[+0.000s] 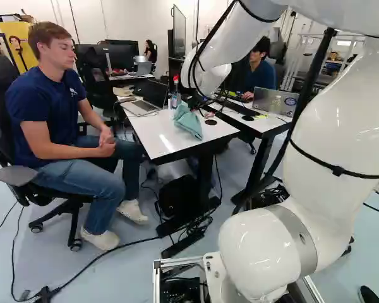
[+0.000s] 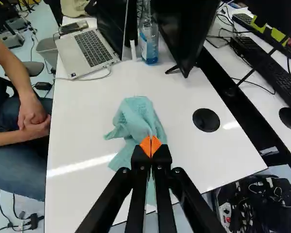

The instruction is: Clean the table with the green towel

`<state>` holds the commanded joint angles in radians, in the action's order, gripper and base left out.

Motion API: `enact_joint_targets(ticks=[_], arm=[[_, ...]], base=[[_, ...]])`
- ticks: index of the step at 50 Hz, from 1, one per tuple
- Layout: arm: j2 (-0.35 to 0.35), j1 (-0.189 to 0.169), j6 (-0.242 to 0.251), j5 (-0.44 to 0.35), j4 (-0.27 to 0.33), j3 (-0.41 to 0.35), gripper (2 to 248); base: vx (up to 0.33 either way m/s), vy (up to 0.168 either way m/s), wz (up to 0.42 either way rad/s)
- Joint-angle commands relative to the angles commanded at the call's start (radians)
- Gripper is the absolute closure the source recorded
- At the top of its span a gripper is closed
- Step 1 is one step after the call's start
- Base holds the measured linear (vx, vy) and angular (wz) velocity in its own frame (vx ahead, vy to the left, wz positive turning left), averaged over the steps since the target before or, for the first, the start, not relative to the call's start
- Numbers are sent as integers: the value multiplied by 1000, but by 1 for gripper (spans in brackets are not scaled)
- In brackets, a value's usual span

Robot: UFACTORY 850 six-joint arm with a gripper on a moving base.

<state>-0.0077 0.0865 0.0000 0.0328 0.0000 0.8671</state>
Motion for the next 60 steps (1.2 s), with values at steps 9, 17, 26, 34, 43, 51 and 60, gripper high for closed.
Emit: enact_joint_targets(ticks=[9, 17, 26, 34, 43, 51, 60], arm=[[19, -18, 0, 0, 0, -20, 227], [22, -21, 0, 0, 0, -22, 227], [18, -22, 0, 0, 0, -18, 227], [-3, -34, 0, 0, 0, 3, 227], [-34, -59, 0, 0, 0, 35, 227], [-63, -81, 0, 0, 0, 65, 227], [-97, -107, 0, 0, 0, 101, 227]], base=[[0, 0, 0], [0, 0, 0], [0, 0, 0], [0, 0, 0], [0, 0, 0], [0, 0, 0], [0, 0, 0]])
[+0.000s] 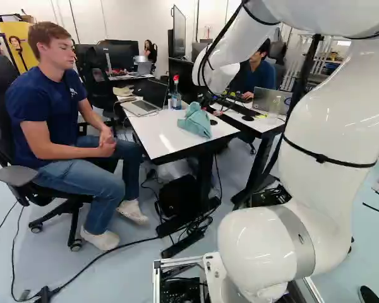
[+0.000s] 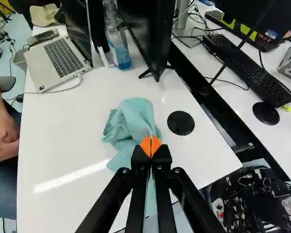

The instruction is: Clean the table with the green towel

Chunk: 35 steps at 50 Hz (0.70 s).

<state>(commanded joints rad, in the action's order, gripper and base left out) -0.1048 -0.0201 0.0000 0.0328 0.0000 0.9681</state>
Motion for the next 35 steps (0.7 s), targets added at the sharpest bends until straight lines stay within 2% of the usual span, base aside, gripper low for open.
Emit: enact_joint_targets(ticks=[35], arm=[[-142, -82, 0, 0, 0, 157, 227]], base=[[0, 0, 0]])
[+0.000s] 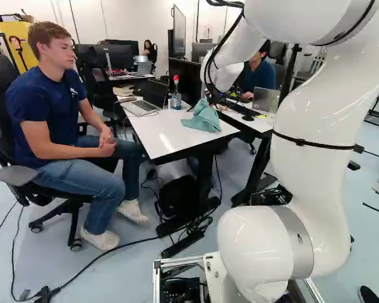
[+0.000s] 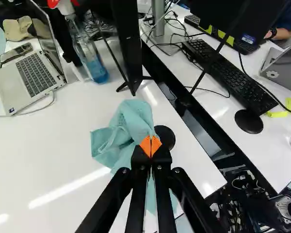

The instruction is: Clean the table with the green towel

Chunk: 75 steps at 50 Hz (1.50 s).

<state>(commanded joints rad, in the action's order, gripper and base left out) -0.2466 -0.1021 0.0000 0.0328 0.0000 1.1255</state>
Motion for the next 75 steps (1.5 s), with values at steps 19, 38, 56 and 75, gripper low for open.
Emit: enact_joint_targets(ticks=[19, 38, 56, 75], arm=[[-39, -34, 0, 0, 0, 46, 227], [-41, -36, 0, 0, 0, 47, 122], [-41, -36, 0, 0, 0, 47, 10], [-39, -31, 0, 0, 0, 45, 3]], base=[[0, 0, 0], [0, 0, 0], [0, 0, 0], [0, 0, 0]])
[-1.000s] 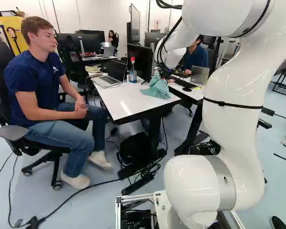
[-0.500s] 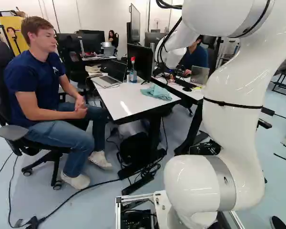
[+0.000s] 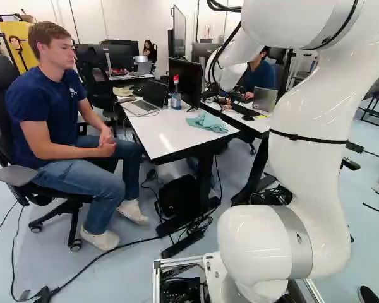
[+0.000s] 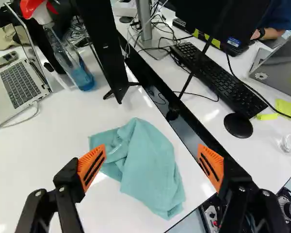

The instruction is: Clean the table with the green towel

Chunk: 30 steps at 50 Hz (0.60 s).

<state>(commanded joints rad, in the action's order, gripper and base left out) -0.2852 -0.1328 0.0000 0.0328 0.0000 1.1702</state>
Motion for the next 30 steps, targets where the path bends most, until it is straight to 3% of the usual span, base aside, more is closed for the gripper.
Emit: enact_joint_targets(ticks=[30], arm=[[38, 34, 0, 0, 0, -45, 3]], base=[[0, 0, 0]])
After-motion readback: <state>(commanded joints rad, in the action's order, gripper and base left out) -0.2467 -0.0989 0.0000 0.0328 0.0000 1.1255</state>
